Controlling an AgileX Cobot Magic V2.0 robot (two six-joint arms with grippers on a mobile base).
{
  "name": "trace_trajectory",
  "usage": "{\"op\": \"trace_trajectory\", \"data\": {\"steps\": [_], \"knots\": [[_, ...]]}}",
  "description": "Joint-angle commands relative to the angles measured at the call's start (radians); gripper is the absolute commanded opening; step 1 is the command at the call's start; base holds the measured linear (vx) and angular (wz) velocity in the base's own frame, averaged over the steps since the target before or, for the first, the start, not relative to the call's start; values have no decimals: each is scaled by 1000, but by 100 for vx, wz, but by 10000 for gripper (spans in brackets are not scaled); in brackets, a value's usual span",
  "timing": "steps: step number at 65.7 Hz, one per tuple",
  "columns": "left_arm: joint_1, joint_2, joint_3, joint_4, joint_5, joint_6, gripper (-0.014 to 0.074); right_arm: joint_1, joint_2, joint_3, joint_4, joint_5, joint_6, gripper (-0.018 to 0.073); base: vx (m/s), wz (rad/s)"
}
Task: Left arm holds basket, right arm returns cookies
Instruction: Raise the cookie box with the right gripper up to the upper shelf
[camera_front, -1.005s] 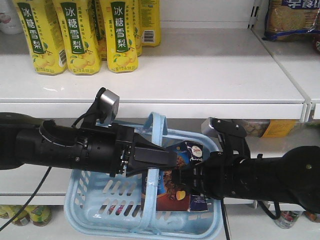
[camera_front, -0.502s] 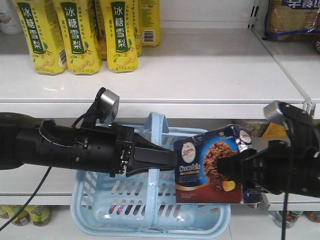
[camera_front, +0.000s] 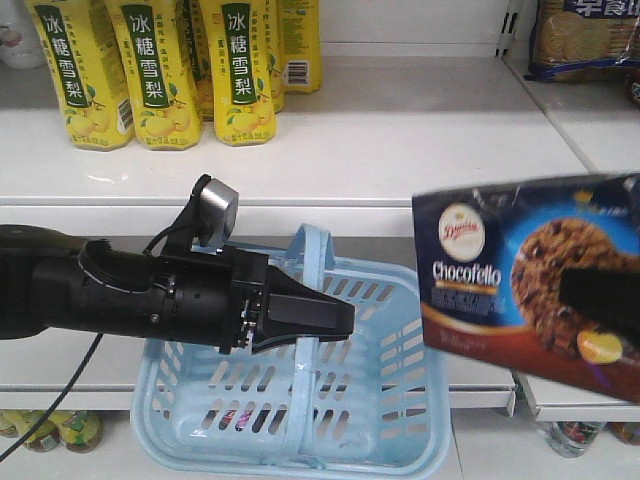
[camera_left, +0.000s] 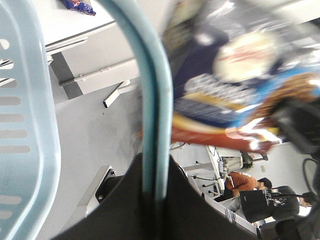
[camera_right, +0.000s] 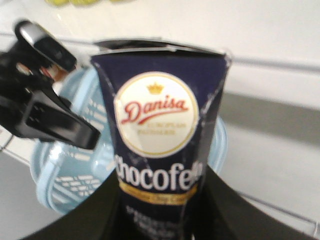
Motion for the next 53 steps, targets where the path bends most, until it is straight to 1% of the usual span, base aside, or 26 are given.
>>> {"op": "trace_trajectory", "data": {"steps": [1,5,13,23,27,34,44,53], "knots": [[2,-43,-35,-137,33,15,-6,-8,11,-118,38,-102,13,169,0,0],[2,-43,-35,-137,33,15,-6,-8,32,-148,26,-163,7,170,0,0],[2,-43,-35,-137,33,15,-6,-8,83,-156,-18,-368,-29,172,0,0],[2,-43,-35,-137,33,15,-6,-8,189,-156,-67,-586,-83,174,0,0],[2,-43,-35,-137,33,15,-6,-8,234,-156,-68,-692,-122,175,0,0],[2,-43,-35,-137,33,15,-6,-8,322,-156,-67,-812,-161,177,0,0],[2,-43,-35,-137,33,15,-6,-7,443,-156,-62,-880,-182,180,0,0],[2,-43,-35,-137,33,15,-6,26,530,-156,-56,-901,-197,181,0,0]]}}
